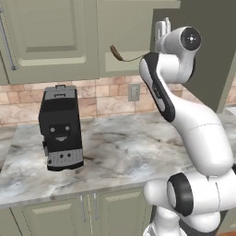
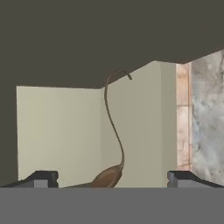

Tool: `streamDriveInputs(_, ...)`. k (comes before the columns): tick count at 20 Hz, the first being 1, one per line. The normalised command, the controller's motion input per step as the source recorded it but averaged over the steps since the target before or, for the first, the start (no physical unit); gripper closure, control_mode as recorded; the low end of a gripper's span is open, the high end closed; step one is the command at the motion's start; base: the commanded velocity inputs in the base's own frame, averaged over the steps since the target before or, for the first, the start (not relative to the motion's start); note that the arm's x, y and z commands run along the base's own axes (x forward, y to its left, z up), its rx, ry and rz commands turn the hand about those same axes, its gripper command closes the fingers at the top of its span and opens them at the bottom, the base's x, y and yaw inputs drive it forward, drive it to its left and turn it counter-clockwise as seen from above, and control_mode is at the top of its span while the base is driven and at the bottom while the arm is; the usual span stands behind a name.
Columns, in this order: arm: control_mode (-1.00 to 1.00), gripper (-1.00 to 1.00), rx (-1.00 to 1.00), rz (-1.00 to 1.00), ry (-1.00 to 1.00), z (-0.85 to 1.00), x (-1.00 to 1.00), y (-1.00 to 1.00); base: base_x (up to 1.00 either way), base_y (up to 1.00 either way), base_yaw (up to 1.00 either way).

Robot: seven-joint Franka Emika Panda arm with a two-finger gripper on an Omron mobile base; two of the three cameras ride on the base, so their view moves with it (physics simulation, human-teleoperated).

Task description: Open the cabinet and move the ladle to the pot. Then close the cabinet.

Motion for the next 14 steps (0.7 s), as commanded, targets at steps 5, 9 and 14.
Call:
streamDriveInputs(5, -1.0, -1.0, -0.03, -0.04, 0.0, 0.0, 0.14, -0.14, 0.0, 0.0, 0.0)
streamDriveInputs(9, -1.0, -1.0, -0.08, -0.09, 0.0, -0.02, 0.12, -0.24, 0.0, 0.0, 0.0)
streamDriveInputs(14, -1.0, -1.0, -0.06, -0.1, 0.0, -0.04, 0.2, -0.25, 0.0, 0.0, 0.0)
